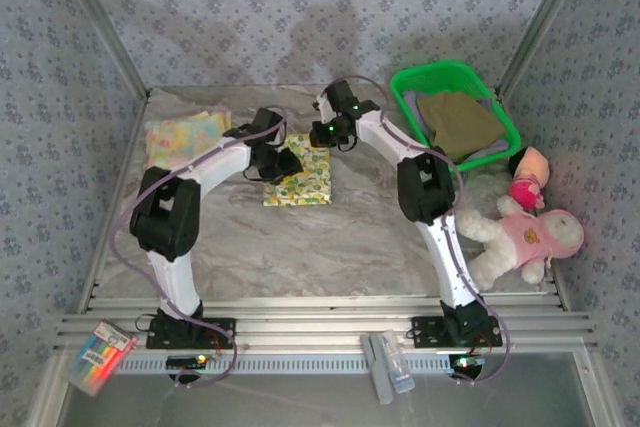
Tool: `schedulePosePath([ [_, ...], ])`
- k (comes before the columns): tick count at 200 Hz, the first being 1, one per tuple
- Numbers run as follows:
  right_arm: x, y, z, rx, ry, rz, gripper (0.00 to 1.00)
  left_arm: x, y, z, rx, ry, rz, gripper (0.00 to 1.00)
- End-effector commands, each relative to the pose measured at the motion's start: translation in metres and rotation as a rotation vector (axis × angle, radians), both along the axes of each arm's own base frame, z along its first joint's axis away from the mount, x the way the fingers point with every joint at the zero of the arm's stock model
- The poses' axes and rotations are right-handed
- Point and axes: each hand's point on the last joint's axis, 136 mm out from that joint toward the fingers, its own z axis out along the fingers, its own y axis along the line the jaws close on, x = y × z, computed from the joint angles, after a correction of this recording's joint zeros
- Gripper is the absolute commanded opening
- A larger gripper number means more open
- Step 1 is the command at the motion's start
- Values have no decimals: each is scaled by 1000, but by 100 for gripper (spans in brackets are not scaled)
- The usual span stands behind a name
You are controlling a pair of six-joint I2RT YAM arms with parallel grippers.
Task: Fold and stack the skirts
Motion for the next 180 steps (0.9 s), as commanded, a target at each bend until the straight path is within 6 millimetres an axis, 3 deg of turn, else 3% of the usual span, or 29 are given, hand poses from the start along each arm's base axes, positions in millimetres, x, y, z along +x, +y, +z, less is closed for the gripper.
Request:
schedulePosePath([
  [1, -17, -6, -29, -80, 139, 16, 0, 6, 2, -11, 15, 29, 18, 29],
  [36, -48, -38, -63, -197, 274, -87, 0, -10, 26, -50, 105, 113, -14, 29],
  [68, -115, -68, -71, -184, 437, -180, 0, -23, 44, -67, 202, 144, -113, 29],
  [86, -151, -47, -49, 40, 517, -228, 9, -10, 47, -68, 208, 113, -148, 31],
  [101, -171, -20, -19, 264, 541, -255, 25, 1, 42, -61, 190, 114, -174, 33],
  [108, -169, -22, -4, 293, 489, -284, 31, 10, 37, -50, 171, 89, -186, 34],
  [121, -155, -43, 17, 246, 342, -346, 38, 21, 28, -25, 147, 16, -207, 39],
  [125, -158, -51, 11, 220, 332, -358, 39, 23, 26, -17, 140, -7, -210, 41],
  [140, -142, -81, 21, 144, 158, -370, 44, 27, 22, 9, 112, -73, -212, 46],
  [153, -133, -89, 21, 122, 85, -291, 54, 25, 23, 25, 97, -103, -203, 49],
  [165, -126, -90, 18, 110, 58, -202, 69, 20, 28, 32, 91, -113, -187, 53],
  [175, -124, -90, 11, 95, 40, -127, 70, 16, 33, 37, 86, -121, -170, 56],
  [180, -115, -85, 20, 103, -8, -78, 69, 13, 36, 36, 90, -119, -162, 56],
])
